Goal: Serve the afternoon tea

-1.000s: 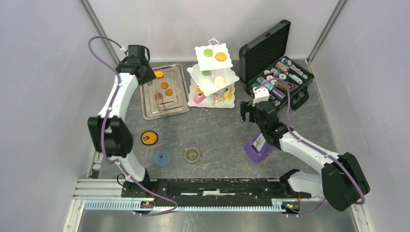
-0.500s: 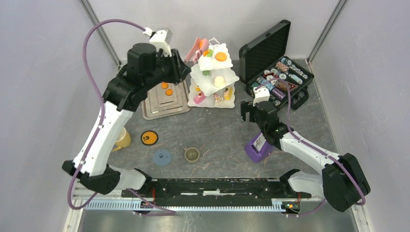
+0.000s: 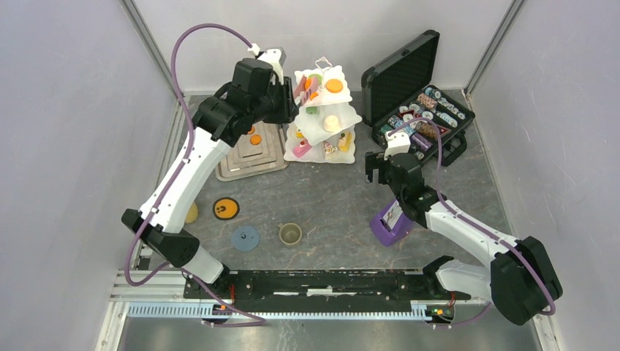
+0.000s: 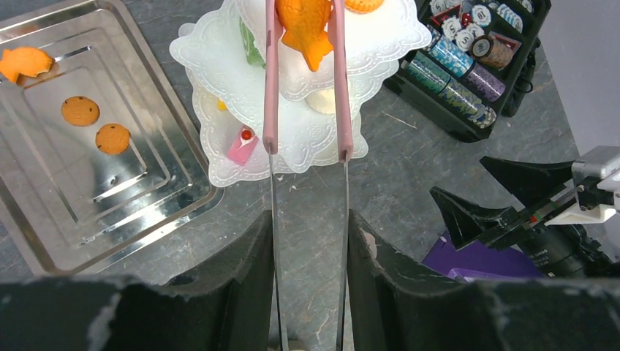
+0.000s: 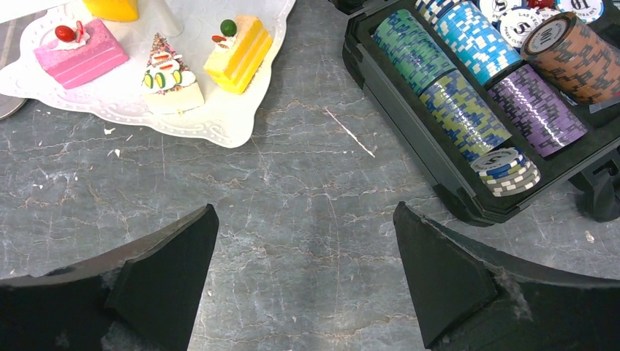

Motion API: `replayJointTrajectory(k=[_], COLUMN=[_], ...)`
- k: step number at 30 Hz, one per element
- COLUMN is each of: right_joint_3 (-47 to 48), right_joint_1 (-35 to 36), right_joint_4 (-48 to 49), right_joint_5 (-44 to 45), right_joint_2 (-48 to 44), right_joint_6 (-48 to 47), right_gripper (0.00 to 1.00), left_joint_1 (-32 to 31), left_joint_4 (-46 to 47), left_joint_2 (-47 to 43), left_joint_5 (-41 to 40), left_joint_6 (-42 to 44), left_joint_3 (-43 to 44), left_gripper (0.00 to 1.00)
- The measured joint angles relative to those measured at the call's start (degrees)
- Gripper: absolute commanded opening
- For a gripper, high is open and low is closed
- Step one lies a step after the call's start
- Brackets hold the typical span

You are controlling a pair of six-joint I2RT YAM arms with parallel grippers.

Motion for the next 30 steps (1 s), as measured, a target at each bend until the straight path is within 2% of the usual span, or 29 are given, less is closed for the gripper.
replayJointTrajectory(k=[2, 5, 13, 25, 30], right_joint_3=[0.00, 0.00, 0.00, 0.00, 0.00], right_joint_1=[0.00, 0.00, 0.00, 0.00, 0.00], right_joint_4=[0.04, 0.04, 0.04, 0.02, 0.04], right_joint_5=[-0.02, -0.02, 0.00, 0.00, -0.11], right_joint_2=[0.00, 0.00, 0.00, 0.00, 0.00], right_joint_6=[0.00, 0.00, -0.02, -0.02, 0.00], right_gripper=[0.98, 0.98, 0.98, 0.98, 0.98], left_joint_1=[0.00, 0.00, 0.00, 0.00, 2.16], left_joint_4=[0.00, 0.00, 0.00, 0.35, 2.60], left_joint_2=[0.22, 0.55, 1.03, 0.50, -6.58], left_joint_5=[-0.11, -0.17, -0.57, -3.43, -9.01], left_joint_6=[0.00, 0.00, 0.02, 0.13, 1.66], left_joint_3=[0.00, 0.00, 0.00, 1.49, -2.29], left_gripper=[0.28, 0.37, 0.52, 0.52, 0.54])
